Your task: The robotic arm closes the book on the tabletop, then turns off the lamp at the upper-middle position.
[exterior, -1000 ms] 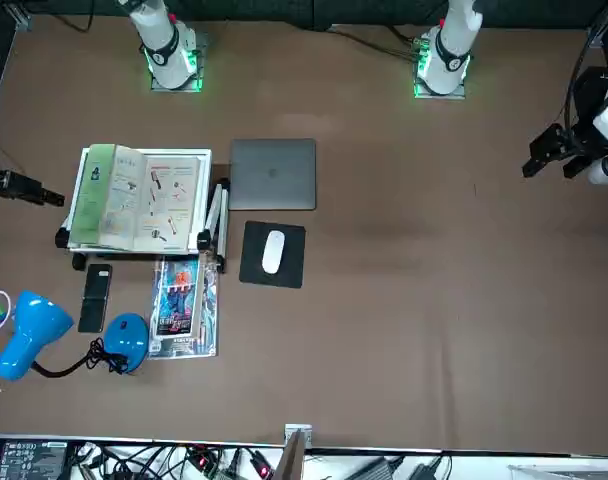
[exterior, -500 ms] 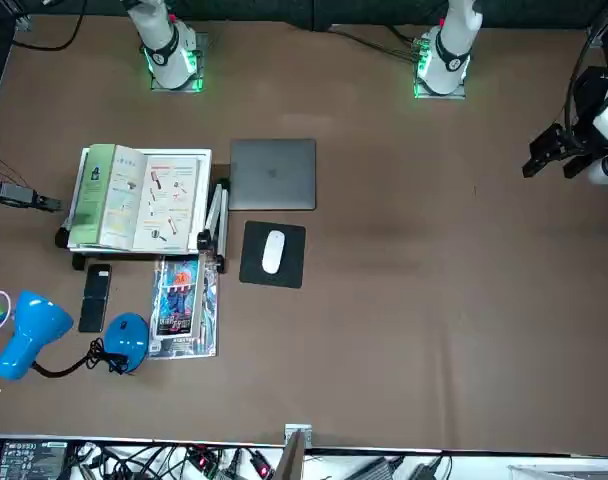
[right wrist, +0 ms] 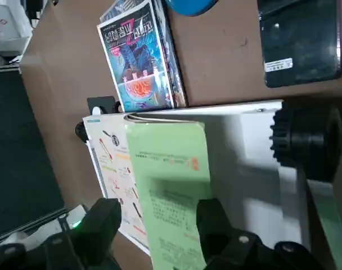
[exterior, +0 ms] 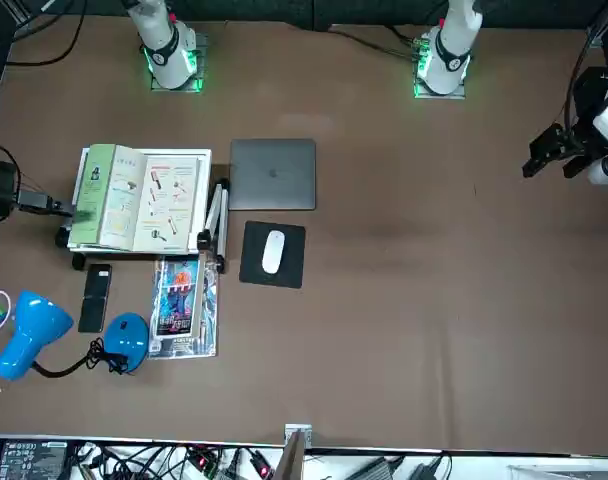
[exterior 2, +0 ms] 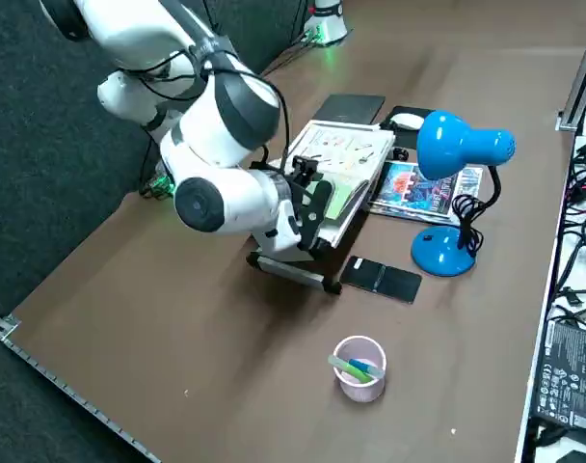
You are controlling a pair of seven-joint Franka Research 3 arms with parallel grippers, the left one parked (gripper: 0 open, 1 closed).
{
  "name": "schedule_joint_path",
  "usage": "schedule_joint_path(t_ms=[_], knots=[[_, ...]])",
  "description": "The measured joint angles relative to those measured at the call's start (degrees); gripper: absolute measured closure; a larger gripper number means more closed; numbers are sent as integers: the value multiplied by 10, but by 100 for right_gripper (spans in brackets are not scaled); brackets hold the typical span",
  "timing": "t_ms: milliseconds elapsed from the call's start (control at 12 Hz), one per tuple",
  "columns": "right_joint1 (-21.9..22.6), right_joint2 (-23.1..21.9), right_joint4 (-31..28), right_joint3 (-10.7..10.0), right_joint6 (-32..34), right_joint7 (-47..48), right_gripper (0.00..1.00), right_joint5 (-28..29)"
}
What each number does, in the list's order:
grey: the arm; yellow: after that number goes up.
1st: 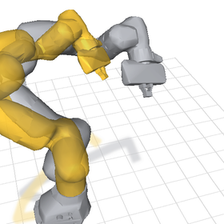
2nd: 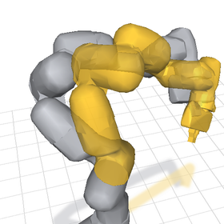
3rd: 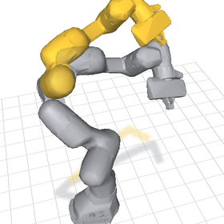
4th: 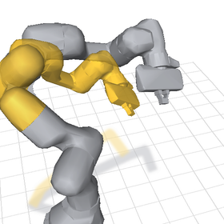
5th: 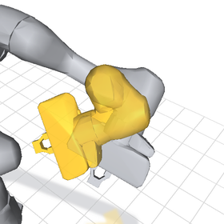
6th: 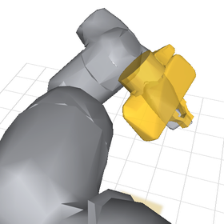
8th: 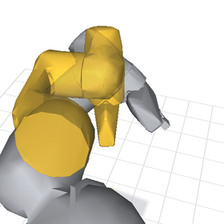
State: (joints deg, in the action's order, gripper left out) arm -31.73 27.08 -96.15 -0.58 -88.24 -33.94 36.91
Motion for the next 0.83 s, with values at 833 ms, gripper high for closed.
schedule_joint_path(t_ms=[833], knots=[[-11, 35, 3, 0, 0, -59, 18, 16]])
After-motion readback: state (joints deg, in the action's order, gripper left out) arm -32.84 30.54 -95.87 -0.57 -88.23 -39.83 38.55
